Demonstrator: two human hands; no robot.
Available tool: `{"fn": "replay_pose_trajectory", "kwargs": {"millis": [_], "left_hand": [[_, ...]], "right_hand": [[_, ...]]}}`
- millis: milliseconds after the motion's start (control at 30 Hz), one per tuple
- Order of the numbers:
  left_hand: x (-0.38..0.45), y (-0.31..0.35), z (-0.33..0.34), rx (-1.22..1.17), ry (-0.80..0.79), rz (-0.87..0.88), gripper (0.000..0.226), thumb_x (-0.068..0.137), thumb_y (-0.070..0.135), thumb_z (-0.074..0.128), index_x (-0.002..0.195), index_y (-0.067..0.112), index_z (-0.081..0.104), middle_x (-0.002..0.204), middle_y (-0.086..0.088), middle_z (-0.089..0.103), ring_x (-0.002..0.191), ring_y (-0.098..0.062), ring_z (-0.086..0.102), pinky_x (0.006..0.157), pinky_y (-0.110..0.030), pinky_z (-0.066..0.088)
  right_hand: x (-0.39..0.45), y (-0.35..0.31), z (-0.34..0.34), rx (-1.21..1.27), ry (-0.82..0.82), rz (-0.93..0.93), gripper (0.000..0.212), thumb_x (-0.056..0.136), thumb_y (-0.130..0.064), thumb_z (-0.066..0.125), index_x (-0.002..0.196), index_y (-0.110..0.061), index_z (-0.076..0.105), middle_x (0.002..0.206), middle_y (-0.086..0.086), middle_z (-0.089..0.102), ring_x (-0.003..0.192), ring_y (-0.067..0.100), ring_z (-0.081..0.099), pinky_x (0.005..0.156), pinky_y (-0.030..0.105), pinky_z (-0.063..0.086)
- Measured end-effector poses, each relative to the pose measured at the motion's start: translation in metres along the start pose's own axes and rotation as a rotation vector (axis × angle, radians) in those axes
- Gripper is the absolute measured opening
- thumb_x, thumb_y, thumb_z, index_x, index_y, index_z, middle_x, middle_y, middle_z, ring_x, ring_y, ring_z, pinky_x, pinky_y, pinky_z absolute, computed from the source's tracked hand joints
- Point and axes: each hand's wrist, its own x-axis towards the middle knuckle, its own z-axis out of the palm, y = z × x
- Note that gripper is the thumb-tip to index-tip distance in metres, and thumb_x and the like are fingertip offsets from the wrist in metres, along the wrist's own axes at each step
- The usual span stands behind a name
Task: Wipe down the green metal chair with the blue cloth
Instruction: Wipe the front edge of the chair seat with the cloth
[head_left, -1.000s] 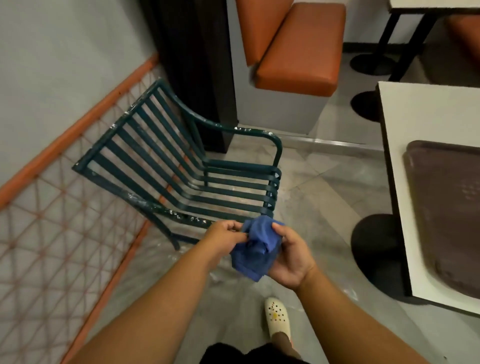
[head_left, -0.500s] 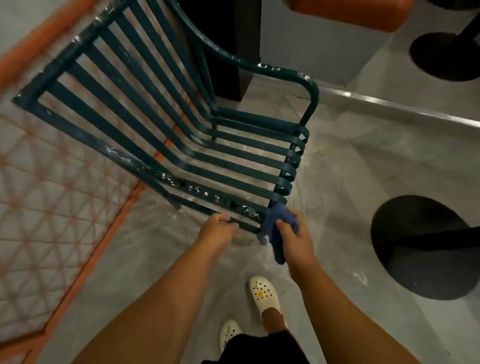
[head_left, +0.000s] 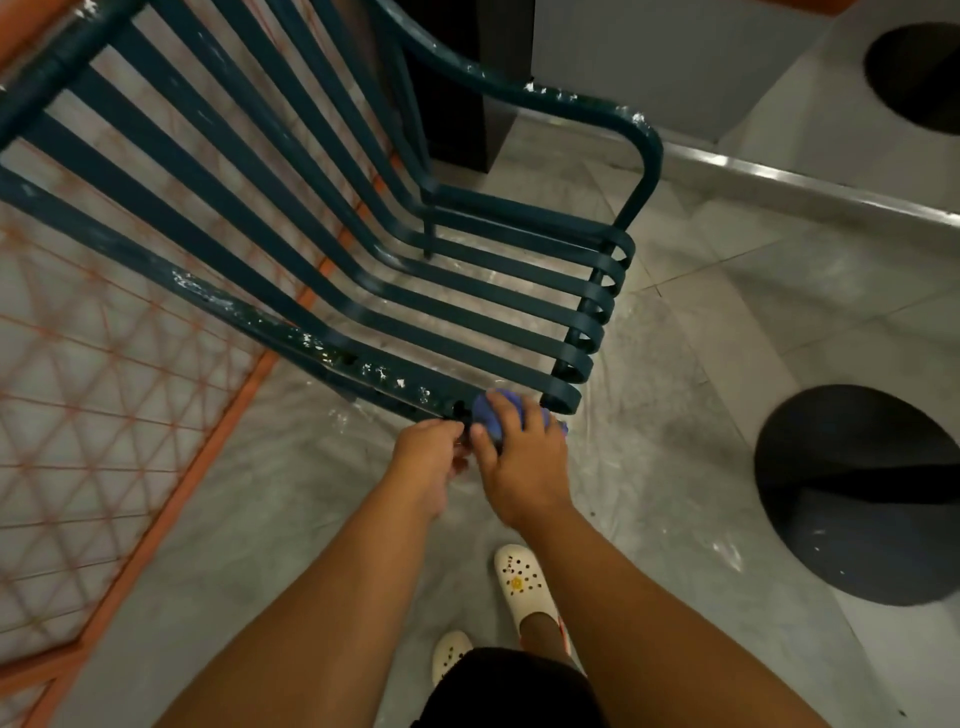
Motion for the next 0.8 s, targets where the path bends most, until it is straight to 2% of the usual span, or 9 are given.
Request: {"fn": "replay_pose_trajectory", "kwargs": {"millis": [67, 133, 267, 400, 467, 567, 633, 733, 800], "left_hand": [[-0.003, 0.003, 0.003, -0.037, 0.012, -0.041, 0.021, 0.092, 0.004, 0.047, 0.107, -0.001, 0.061, 0.077, -0.009, 0.064, 0.065, -0.017, 0.060, 0.053, -0.026, 0.049], [-0.008, 0.005, 0.005, -0.033, 0.003, -0.052, 0.021, 0.091, 0.001, 0.044, 0.105, 0.001, 0.060, 0.079, -0.008, 0.064, 0.069, -0.017, 0.061, 0.060, -0.026, 0.049], [-0.013, 0.004, 0.007, 0.051, -0.018, -0.040, 0.023, 0.095, 0.007, 0.043, 0.110, 0.002, 0.059, 0.100, -0.006, 0.064, 0.094, -0.017, 0.060, 0.078, -0.030, 0.045], [-0.007, 0.002, 0.006, 0.029, -0.014, -0.048, 0.023, 0.091, 0.009, 0.048, 0.107, 0.004, 0.064, 0.088, -0.005, 0.069, 0.080, -0.016, 0.064, 0.073, -0.031, 0.045], [-0.004, -0.001, 0.006, 0.038, -0.006, -0.035, 0.024, 0.090, 0.010, 0.052, 0.109, 0.005, 0.065, 0.087, -0.006, 0.071, 0.078, -0.016, 0.066, 0.071, -0.031, 0.046], [0.000, -0.007, 0.007, 0.092, 0.028, 0.004, 0.027, 0.090, 0.011, 0.055, 0.115, 0.005, 0.061, 0.098, -0.009, 0.071, 0.097, -0.022, 0.066, 0.089, -0.039, 0.048], [0.000, -0.007, 0.006, 0.093, 0.038, 0.006, 0.022, 0.090, 0.010, 0.056, 0.111, 0.006, 0.061, 0.096, -0.009, 0.072, 0.101, -0.023, 0.066, 0.099, -0.044, 0.045], [-0.001, -0.004, 0.005, 0.038, -0.008, 0.000, 0.019, 0.092, 0.004, 0.053, 0.110, 0.003, 0.059, 0.091, -0.010, 0.072, 0.095, -0.021, 0.068, 0.100, -0.041, 0.046], [-0.001, -0.003, 0.003, 0.018, -0.043, 0.006, 0.026, 0.092, 0.001, 0.050, 0.117, -0.001, 0.057, 0.091, -0.011, 0.072, 0.089, -0.017, 0.069, 0.092, -0.034, 0.051]], "right_hand": [[-0.020, 0.010, 0.009, -0.111, 0.020, -0.212, 0.056, 0.094, -0.065, 0.017, 0.147, -0.048, 0.016, 0.161, 0.001, 0.012, 0.147, 0.035, 0.004, 0.118, 0.051, 0.008], [-0.034, 0.029, 0.017, -0.080, 0.035, -0.275, 0.054, 0.095, -0.063, 0.016, 0.146, -0.053, 0.008, 0.162, -0.001, 0.004, 0.148, 0.031, -0.003, 0.117, 0.048, 0.006], [-0.022, 0.042, 0.014, 0.462, 0.087, 0.113, 0.052, 0.090, -0.061, 0.029, 0.141, -0.046, 0.029, 0.151, 0.004, 0.028, 0.137, 0.027, 0.033, 0.114, 0.044, 0.032], [-0.004, 0.018, 0.001, 0.194, 0.018, -0.114, 0.055, 0.089, -0.062, 0.027, 0.136, -0.039, 0.043, 0.142, 0.001, 0.040, 0.125, 0.022, 0.036, 0.107, 0.036, 0.033], [0.008, 0.013, -0.007, 0.205, -0.041, -0.147, 0.050, 0.090, -0.064, 0.027, 0.128, -0.040, 0.049, 0.130, 0.000, 0.050, 0.114, 0.021, 0.045, 0.100, 0.040, 0.040], [0.033, 0.022, -0.021, 0.451, -0.237, 0.155, 0.050, 0.090, -0.067, 0.034, 0.112, -0.032, 0.061, 0.113, 0.005, 0.062, 0.102, 0.024, 0.057, 0.095, 0.047, 0.046], [0.043, 0.029, -0.032, 0.570, -0.379, 0.371, 0.046, 0.090, -0.065, 0.041, 0.099, -0.026, 0.064, 0.105, 0.007, 0.063, 0.093, 0.023, 0.058, 0.090, 0.041, 0.048], [0.050, 0.026, -0.043, 0.593, -0.501, 0.512, 0.034, 0.096, -0.046, 0.043, 0.083, -0.019, 0.057, 0.078, 0.007, 0.055, 0.055, 0.016, 0.052, 0.050, 0.024, 0.040], [0.055, 0.025, -0.042, 0.564, -0.514, 0.513, 0.031, 0.097, -0.038, 0.044, 0.079, -0.015, 0.054, 0.069, 0.006, 0.055, 0.046, 0.012, 0.051, 0.043, 0.019, 0.035]]}}
